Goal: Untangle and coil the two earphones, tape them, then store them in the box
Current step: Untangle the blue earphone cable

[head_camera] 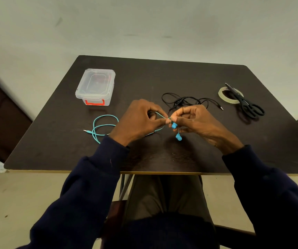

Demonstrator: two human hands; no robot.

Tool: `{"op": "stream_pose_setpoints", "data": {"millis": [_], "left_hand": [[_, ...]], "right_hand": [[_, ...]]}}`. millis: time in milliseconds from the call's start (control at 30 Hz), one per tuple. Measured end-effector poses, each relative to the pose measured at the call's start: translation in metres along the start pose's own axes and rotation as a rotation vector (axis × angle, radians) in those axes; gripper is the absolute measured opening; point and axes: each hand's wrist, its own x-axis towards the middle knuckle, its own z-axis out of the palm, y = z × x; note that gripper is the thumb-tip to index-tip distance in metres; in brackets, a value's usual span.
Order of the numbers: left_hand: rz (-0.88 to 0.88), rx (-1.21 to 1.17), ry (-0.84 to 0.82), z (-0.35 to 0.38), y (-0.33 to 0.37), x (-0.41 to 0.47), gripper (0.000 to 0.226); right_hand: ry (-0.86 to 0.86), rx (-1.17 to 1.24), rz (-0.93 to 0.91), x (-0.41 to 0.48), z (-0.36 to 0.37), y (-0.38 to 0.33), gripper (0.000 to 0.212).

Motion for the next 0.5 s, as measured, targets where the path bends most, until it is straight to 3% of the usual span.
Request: {"op": "stream_pose_setpoints", "data": {"millis": [133,367,500], "left_hand": [[-0.004,0.048,0.050,0.0031,0.0022,0.0013,0.013],[-0.030,-0.138,0.259,0.0069,0.0027,0.0011,0.009],[-0.087,-0.266,0.286,0.0057,0.0008,0.0023,0.012]], "right_hand": [[0.017,-0.041,-0.061,-0.0024,0.0004,-0.0008,0.008],[0.110,0.034,-0.067,-0.0045,0.0040,-0.0029,0.008],[0.151,0.081,-0.047,-0.0056,0.0059,-0.0050,0.006]]}}
